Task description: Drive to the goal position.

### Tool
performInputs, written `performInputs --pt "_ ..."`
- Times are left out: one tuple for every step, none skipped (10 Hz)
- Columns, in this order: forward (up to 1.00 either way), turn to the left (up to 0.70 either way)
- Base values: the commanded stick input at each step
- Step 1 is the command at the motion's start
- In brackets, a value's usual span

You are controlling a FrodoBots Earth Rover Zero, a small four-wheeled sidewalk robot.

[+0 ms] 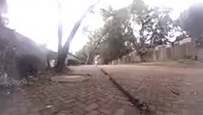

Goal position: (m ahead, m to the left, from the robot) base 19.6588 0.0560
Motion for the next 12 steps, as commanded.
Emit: performInputs --pt "0.5 0.09" --pt "0.5 0.04" --pt "0.5 -0.17" --pt "0.5 -0.38" --pt "0.5 -0.48" --pt "0.5 -0.43" --pt "0.5 0.0" --pt "0.5 0.0" --pt "0.5 0.0" --pt "0.5 0.04" --pt "0.5 0.01" --pt "0.5 0.2"
